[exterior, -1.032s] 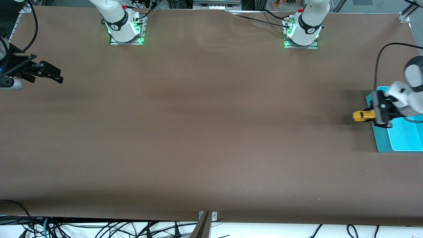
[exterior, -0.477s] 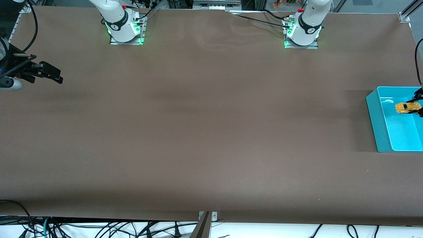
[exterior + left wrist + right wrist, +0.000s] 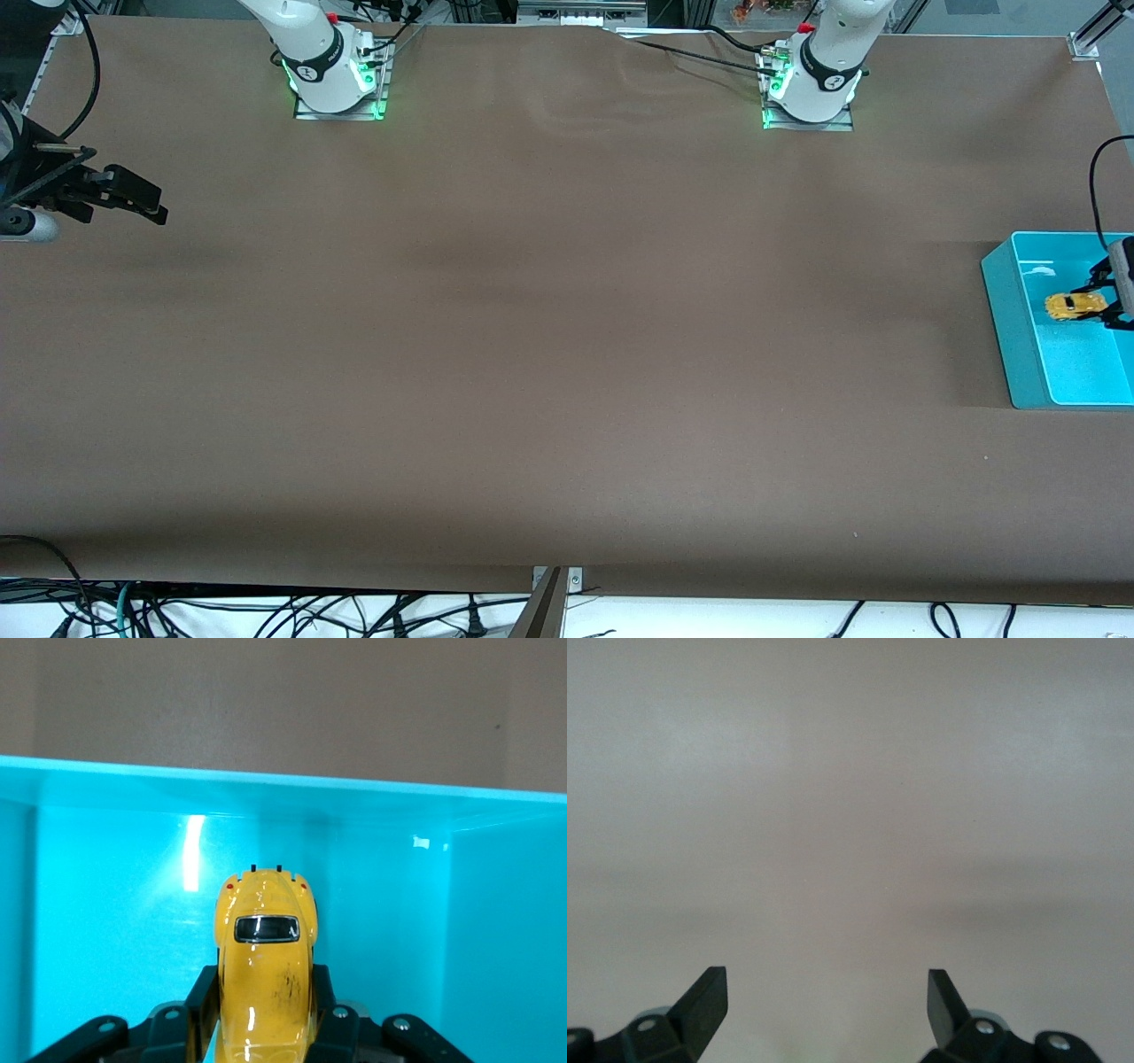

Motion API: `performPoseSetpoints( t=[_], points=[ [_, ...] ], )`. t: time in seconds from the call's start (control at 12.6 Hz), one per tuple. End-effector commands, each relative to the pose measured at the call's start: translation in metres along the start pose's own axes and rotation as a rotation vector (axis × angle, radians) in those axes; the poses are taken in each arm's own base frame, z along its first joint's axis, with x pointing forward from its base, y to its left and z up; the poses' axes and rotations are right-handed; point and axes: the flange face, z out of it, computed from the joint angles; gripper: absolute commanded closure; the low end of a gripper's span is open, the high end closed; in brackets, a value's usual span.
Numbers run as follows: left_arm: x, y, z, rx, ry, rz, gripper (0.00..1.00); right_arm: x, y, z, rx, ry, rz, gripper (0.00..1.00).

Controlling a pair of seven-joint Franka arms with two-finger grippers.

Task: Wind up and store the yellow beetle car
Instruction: 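Lower the car into the teal bin and open the left gripper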

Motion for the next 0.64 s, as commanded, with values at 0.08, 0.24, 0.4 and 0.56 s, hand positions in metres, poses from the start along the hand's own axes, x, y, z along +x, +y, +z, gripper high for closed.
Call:
performPoseSetpoints(
  t=[0.08,0.24,0.4,0.56],
  points=[
    [-0.005,-0.011,0.02,0.017,-0.013,0.034,1.0,0.002,0.009,0.002,0.011,0.001,0.025,0.0],
    [-0.013,-0.007,0.033,0.02,-0.016,0.02,1.0,0.003,0.01,0.002,0.012,0.004,0.028,0.0],
    [-0.022,-0.003,0.046,0.033,-0.029,0.01,0.99,0.003,0.01,0.002,0.012,0.003,0.028,0.0],
    [-0.025,0.0,0.062,0.028,-0.022,0.0,0.94,0.003,0.01,0.002,0.01,0.003,0.028,0.0]
  ],
)
